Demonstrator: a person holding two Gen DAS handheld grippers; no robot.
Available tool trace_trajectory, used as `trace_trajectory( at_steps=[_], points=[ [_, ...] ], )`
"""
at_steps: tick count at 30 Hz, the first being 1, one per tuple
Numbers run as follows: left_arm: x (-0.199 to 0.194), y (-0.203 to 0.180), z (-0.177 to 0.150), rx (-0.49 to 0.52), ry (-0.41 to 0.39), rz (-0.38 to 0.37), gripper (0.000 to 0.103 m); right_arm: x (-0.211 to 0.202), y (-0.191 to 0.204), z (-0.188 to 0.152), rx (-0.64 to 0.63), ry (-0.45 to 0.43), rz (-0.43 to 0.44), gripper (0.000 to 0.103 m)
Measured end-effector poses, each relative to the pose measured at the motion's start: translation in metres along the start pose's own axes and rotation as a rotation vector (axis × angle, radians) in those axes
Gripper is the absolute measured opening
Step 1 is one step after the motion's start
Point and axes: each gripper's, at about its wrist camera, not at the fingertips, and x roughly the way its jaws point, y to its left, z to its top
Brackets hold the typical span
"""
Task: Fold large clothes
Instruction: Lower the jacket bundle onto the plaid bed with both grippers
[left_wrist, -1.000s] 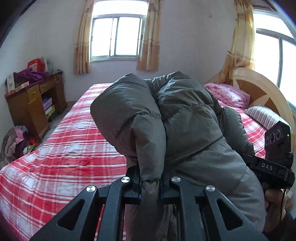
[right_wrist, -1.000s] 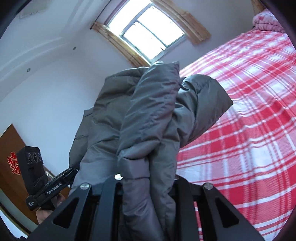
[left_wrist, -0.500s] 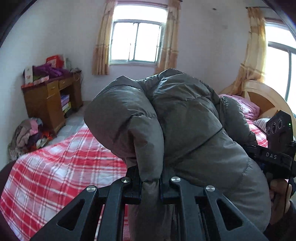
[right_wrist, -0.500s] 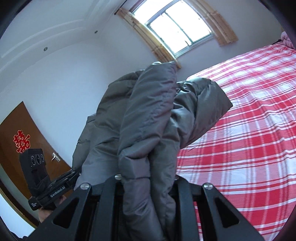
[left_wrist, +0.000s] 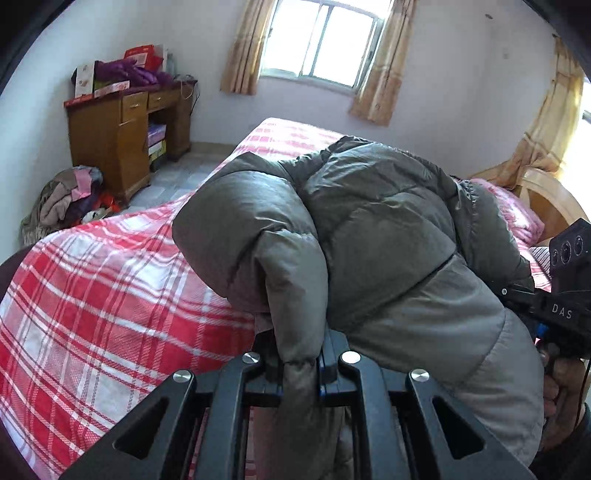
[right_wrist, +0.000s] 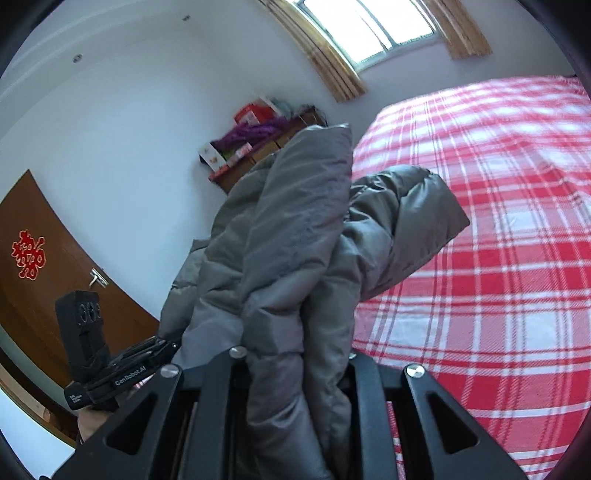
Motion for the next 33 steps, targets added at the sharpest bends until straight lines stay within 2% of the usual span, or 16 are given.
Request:
trace_trajectory(
  at_steps=[4,6,13,17,20,24,33],
  points=[
    [0.013,0.006,-0.009,0.005,0.009,0.043,0.015,0.021,-0.013,-0.010,0.025,0.048,-0.026,0.019],
    [0.019,0.006,-0.014,0.023,0.007,0.084,0.022,0.029,-0.020,-0.015,0.038,0.068,-0.038,0.019],
    [0.032,0.006,-0.030,0.058,0.001,0.166,0.032,0.047,-0.019,-0.029,0.042,0.117,-0.068,0.019],
    [0.038,0.005,-0.037,0.079,-0.008,0.222,0.043,0.055,-0.022,-0.031,0.039,0.129,-0.077,0.020],
    [0.041,0.008,-0.040,0.067,-0.020,0.261,0.057,0.059,-0.019,-0.035,0.018,0.135,-0.100,0.021],
    [0.044,0.018,-0.042,0.015,-0.023,0.261,0.071,0.065,-0.017,-0.037,-0.004,0.137,-0.128,0.023],
    [0.050,0.024,-0.045,-0.010,-0.028,0.261,0.078,0.071,-0.018,-0.043,-0.014,0.148,-0.158,0.029]
  ],
)
